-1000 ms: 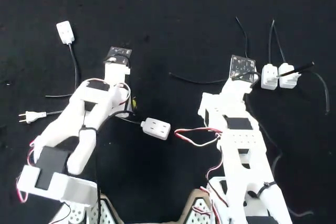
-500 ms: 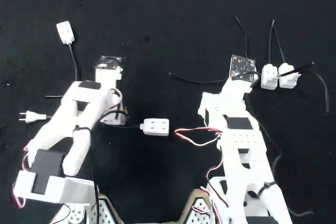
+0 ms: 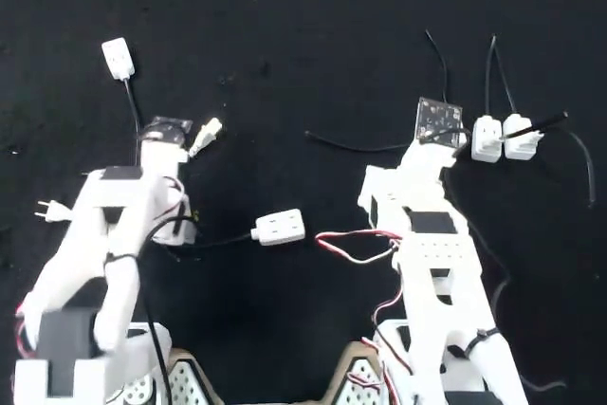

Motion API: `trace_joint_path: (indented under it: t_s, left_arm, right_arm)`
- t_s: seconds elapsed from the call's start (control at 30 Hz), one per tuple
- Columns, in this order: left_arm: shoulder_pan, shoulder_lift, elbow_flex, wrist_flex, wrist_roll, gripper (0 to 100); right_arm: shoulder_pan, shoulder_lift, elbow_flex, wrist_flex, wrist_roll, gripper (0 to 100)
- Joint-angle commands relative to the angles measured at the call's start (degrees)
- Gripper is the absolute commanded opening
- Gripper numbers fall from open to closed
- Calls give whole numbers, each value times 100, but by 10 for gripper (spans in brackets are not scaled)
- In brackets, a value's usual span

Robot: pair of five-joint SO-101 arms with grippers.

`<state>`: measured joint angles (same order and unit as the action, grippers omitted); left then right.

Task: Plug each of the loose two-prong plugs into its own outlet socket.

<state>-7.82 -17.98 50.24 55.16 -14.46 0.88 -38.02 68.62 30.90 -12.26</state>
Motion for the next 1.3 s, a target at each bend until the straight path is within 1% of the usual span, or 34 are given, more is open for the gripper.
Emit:
trace_joint_path:
  t_s: [0.0, 0.07, 0.13, 0.2, 0.33, 0.43, 0.5, 0.7, 0.8, 0.93, 1.1, 1.17, 1.27]
  left_arm:
    - [-171, -923, -119, 360, -97, 202]
    - [-312, -1442, -268, 721, -97, 202]
    - [-620, -1855, -426, 949, -97, 204]
    - [-1015, -2092, -488, 976, -97, 205]
    - [-1798, -1916, -541, 967, -88, 205]
    - [-2202, -1582, -541, 958, -53, 205]
    - [-2404, -1398, -523, 818, -53, 205]
    - [-3064, -905, -505, 44, -53, 205]
    - [-3213, -519, -541, -220, 35, 206]
    - [-3240, 167, -760, -264, 642, 206]
    - [-3336, 1134, -1508, -202, 1459, 206]
    - [-3371, 1433, -1798, -88, 1591, 206]
    - [-3407, 1793, -2149, 0, 1600, 206]
  right_arm:
    - [70, -189, -321, -44, -9, 166]
    - [70, -189, -321, -44, -9, 166]
    - [70, -189, -321, -44, -9, 166]
    - [70, -189, -321, -44, -9, 166]
    - [70, -189, -321, -44, -9, 166]
    - [70, -189, -321, -44, -9, 166]
    - [70, -189, -312, -44, -9, 166]
    - [70, -189, -303, -44, -18, 166]
    - [70, -189, -303, -44, -18, 166]
    - [70, -189, -303, -44, -18, 166]
    - [70, -189, -295, -44, -18, 166]
    - [70, -189, -303, -44, -9, 166]
    - [70, -189, -312, -44, -9, 166]
